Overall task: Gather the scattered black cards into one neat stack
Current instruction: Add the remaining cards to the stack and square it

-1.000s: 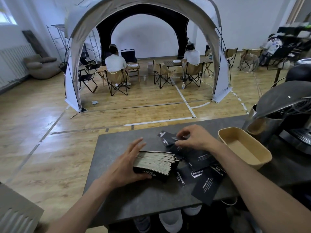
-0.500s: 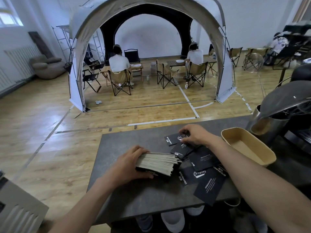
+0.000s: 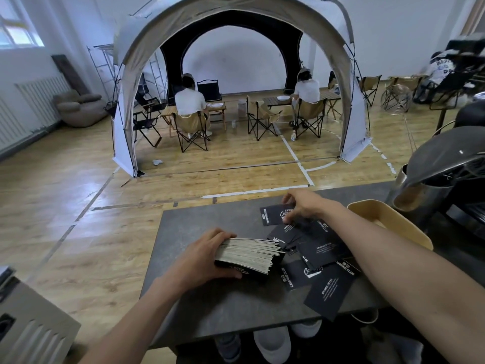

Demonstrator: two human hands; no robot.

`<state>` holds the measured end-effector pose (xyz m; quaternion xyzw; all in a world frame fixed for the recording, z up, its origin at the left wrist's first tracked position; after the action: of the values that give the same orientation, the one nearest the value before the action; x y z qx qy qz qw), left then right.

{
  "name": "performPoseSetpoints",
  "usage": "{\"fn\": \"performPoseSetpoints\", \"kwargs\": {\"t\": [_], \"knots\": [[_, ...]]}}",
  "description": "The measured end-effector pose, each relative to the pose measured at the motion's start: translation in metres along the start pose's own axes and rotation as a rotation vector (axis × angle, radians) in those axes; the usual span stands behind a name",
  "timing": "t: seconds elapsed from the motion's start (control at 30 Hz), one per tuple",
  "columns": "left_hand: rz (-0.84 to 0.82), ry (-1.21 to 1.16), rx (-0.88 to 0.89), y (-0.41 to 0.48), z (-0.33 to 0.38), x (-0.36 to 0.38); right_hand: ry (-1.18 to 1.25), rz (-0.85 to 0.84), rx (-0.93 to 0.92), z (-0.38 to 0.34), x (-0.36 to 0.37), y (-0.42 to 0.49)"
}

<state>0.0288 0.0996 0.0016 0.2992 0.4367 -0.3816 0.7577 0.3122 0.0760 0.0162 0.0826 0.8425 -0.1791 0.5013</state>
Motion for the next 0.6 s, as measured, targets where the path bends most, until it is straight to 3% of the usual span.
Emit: {"fn": "performPoseSetpoints", "kwargs": {"t": [0.13,0.2,0.3,0.37,0.5,0.6], "knots": [[0.040,-0.008,-0.001,-0.002,-0.003,0.001,0.044,0.179,-0.197,-0.046,-0.019,-0.020],[0.067,-0.037,-0.011,-0.002,-0.005,0.000,0.161,0.068,-0.285,-0.073,0.004,-0.037],[0.071,-0.040,0.006,0.000,-0.006,0.000,0.258,-0.259,-0.352,-0.090,0.051,-0.059],[0.049,0.003,0.030,0.000,-0.005,0.002,0.383,-0.238,-0.263,-0.069,0.037,-0.056],[0.066,0.053,0.035,0.003,-0.004,-0.001,-0.092,-0.033,-0.120,-0.015,0.000,-0.048],[0.052,0.084,0.055,0.002,-0.002,0.002,-0.275,0.055,-0.050,-0.009,0.016,-0.050]]}}
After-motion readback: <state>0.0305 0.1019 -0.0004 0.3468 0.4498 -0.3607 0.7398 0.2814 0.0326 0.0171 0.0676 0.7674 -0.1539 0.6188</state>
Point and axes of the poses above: each hand's wrist, its own y-axis towards the middle knuckle, its own x-axis out of the palm, z = x × y, the point moved 10 cm from there along y, towards the middle knuckle, and after that the axes turned 2 degrees about -x, right-handed, at the moved point
